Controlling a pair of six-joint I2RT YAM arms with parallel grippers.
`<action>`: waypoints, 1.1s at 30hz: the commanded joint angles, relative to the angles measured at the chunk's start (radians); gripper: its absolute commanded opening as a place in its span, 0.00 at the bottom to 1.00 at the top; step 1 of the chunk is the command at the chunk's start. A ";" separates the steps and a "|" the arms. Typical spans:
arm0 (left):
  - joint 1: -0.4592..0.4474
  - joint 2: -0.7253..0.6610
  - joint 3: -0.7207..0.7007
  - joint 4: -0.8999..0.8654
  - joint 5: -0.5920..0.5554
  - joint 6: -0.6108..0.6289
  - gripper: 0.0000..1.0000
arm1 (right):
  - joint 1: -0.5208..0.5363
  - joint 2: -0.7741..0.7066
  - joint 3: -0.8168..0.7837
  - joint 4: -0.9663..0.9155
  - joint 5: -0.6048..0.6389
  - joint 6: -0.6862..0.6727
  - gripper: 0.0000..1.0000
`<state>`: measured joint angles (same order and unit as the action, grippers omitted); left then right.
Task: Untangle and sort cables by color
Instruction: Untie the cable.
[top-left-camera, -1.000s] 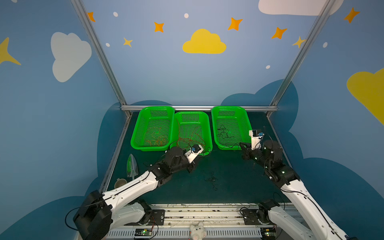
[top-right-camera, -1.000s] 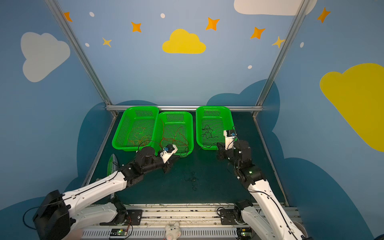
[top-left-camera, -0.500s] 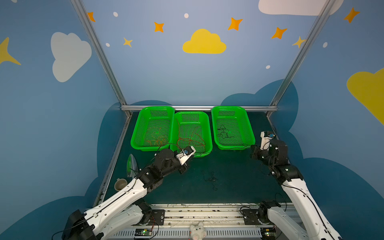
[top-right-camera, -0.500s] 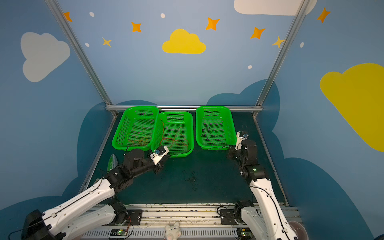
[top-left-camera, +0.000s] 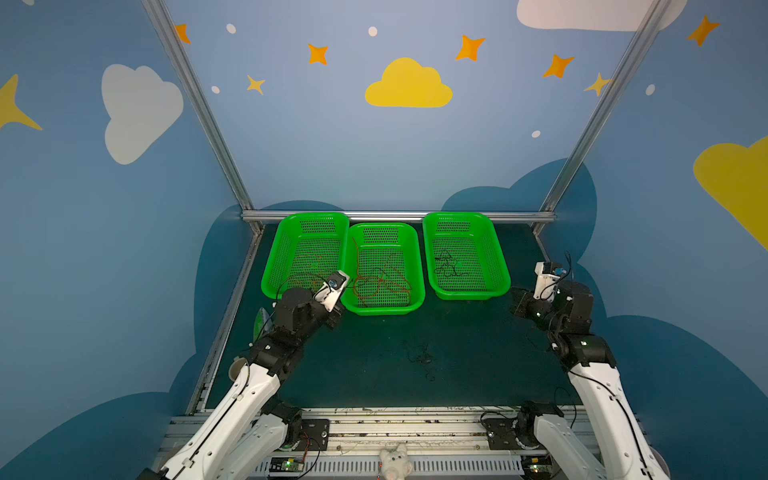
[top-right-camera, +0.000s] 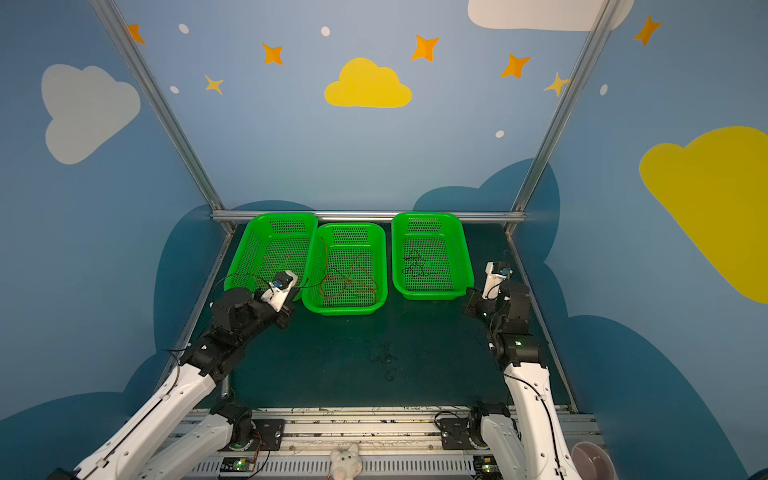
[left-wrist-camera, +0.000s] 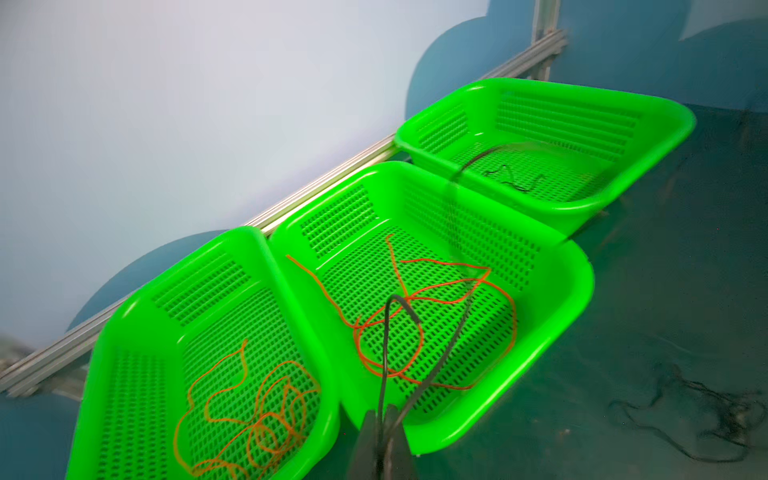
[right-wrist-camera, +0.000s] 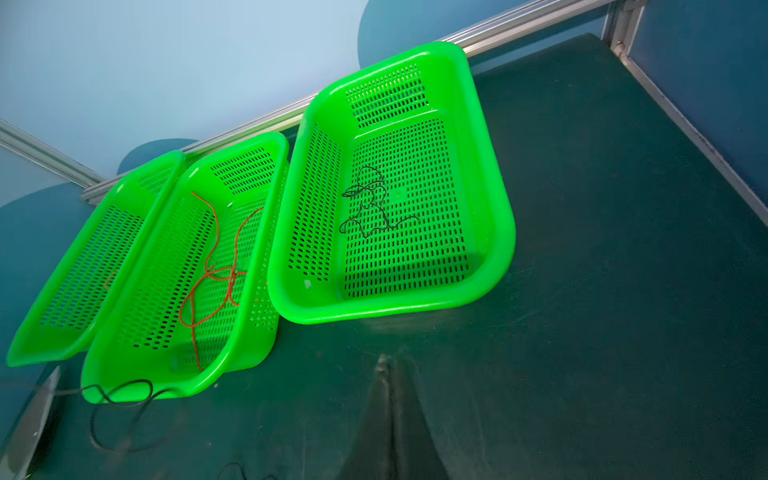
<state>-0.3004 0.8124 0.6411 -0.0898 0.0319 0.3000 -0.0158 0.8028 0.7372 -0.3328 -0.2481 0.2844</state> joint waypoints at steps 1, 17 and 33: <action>0.081 -0.005 0.042 -0.003 0.030 -0.012 0.03 | -0.017 -0.001 0.029 0.062 -0.101 0.019 0.00; 0.104 0.023 0.186 0.083 0.457 -0.065 0.03 | 0.067 0.089 -0.025 0.307 -0.404 -0.009 0.19; -0.197 0.213 0.504 0.030 0.460 0.035 0.03 | 0.401 0.306 0.078 0.402 -0.482 -0.182 0.69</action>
<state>-0.4694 1.0004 1.1057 -0.0700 0.4797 0.3111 0.3588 1.0924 0.7773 0.0257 -0.7010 0.1474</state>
